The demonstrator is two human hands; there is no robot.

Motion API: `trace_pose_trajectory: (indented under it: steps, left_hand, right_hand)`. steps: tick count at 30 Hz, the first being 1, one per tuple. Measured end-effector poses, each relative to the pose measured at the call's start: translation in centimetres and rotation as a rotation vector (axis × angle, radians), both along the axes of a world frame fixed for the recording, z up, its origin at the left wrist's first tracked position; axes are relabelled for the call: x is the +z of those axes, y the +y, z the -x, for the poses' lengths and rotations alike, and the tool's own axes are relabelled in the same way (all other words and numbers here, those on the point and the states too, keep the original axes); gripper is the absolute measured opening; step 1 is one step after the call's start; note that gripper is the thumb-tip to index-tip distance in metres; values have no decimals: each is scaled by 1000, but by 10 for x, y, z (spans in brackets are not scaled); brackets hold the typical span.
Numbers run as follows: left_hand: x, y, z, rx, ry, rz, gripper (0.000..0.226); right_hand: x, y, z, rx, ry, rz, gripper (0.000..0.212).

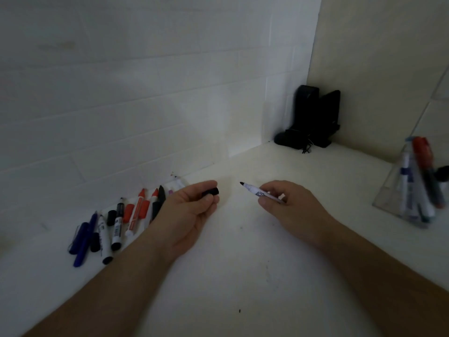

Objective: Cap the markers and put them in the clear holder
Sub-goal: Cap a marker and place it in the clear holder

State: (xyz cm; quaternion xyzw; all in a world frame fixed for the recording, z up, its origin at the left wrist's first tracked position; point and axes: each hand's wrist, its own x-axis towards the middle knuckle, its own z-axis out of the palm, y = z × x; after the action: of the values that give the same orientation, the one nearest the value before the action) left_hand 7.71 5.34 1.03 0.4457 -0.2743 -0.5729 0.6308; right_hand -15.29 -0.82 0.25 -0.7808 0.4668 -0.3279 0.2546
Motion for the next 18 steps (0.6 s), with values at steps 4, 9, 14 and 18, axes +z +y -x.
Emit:
trace_pose_trajectory:
  steps: [4,9,14,18]
  left_hand:
    - [-3,2,-1,-28,20,52,31]
    - [-5,3,-1,-63,-27,87,31]
    - [-5,5,-3,-102,-33,134,32]
    - [-5,6,-3,-120,-75,157,37]
  right_hand:
    - [1,0,-1,7,2,15,9]
    - [5,10,-5,35,-32,-11,7]
    - [9,16,-9,63,-94,10,4]
    - [11,20,-13,80,-109,50,10]
